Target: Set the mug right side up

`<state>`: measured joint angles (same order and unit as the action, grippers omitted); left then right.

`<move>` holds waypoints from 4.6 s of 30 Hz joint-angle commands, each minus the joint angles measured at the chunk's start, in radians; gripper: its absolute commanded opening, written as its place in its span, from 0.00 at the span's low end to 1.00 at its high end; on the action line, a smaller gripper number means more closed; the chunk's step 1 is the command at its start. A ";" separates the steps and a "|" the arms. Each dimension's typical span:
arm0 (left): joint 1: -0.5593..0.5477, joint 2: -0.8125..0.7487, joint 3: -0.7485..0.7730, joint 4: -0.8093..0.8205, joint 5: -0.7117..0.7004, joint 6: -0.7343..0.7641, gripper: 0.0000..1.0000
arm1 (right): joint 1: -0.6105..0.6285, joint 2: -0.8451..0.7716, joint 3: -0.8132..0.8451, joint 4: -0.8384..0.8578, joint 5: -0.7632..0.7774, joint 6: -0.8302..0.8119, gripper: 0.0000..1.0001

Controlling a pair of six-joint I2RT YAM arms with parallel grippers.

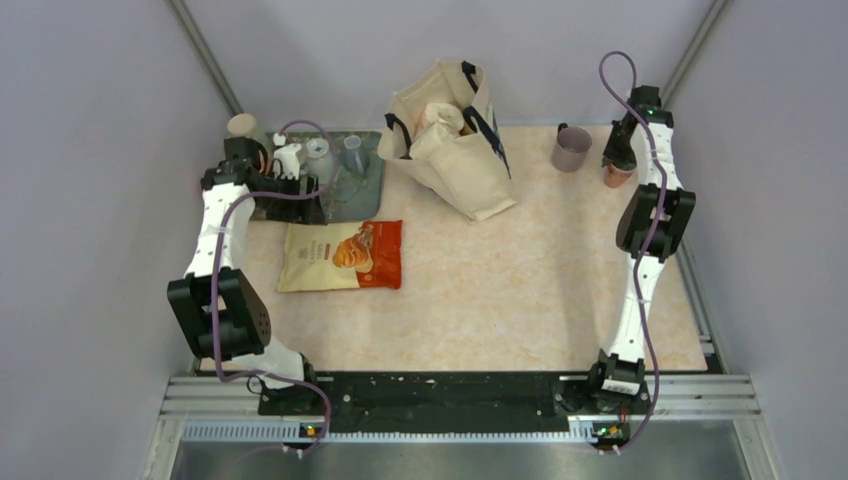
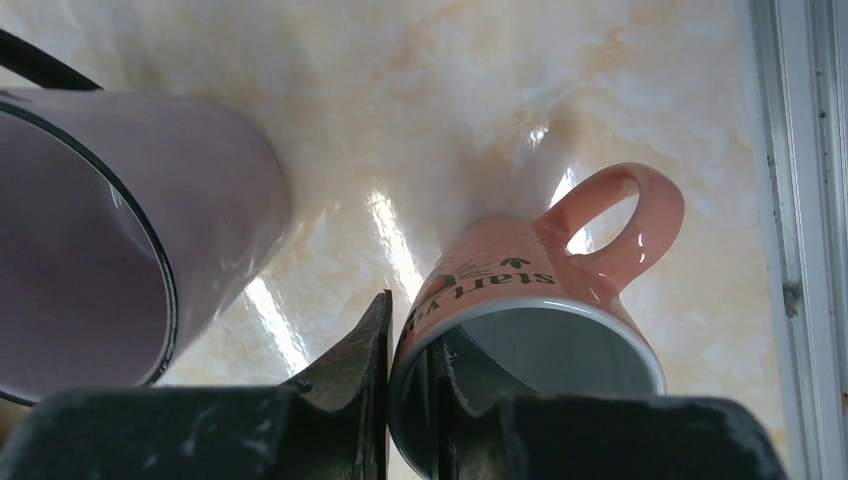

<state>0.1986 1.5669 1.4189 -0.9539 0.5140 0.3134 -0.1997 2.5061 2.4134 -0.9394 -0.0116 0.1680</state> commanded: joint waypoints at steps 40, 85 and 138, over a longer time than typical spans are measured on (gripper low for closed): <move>-0.018 0.032 0.054 -0.049 -0.042 0.056 0.80 | -0.017 -0.140 0.063 0.197 -0.125 -0.108 0.75; -0.307 0.871 0.806 0.392 -0.643 -0.501 0.34 | 0.052 -1.104 -0.933 0.549 -0.177 -0.047 0.99; -0.246 -0.181 -0.011 0.317 0.430 -0.613 0.00 | 0.909 -0.543 -1.041 2.114 -0.454 1.185 0.64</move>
<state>-0.0208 1.4025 1.4128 -0.6670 0.8680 -0.2947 0.6998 1.9160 1.2865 0.9760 -0.4236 1.2419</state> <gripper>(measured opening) 0.209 0.695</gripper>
